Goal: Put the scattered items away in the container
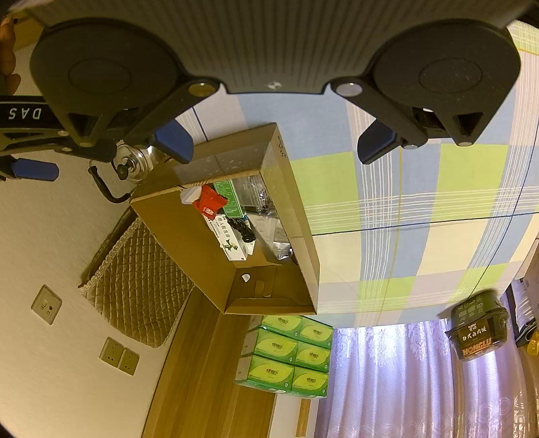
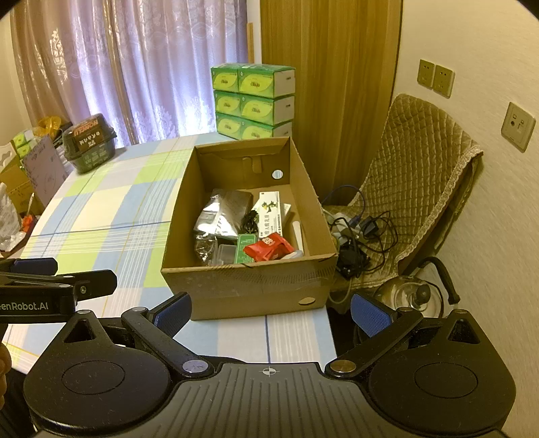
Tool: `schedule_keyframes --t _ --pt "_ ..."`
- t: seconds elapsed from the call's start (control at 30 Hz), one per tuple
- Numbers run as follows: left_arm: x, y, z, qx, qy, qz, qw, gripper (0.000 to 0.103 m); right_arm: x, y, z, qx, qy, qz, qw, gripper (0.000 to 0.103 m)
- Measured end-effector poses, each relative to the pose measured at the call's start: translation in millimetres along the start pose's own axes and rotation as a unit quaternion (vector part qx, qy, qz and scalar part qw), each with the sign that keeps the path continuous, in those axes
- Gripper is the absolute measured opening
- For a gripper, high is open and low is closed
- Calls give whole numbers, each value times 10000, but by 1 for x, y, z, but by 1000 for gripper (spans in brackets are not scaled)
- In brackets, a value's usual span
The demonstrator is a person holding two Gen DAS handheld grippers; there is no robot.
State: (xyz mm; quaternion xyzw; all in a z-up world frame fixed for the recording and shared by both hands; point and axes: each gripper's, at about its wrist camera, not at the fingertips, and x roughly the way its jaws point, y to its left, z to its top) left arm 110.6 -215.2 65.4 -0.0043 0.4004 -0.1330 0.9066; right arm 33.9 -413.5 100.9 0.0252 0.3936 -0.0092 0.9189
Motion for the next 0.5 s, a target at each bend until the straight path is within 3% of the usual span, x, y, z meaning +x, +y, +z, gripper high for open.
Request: schedule_keyframes --t 0.5 --pt "0 2 -1 -67 -120 -97 9999 102 4 2 0 4 17 -6 10000 103"
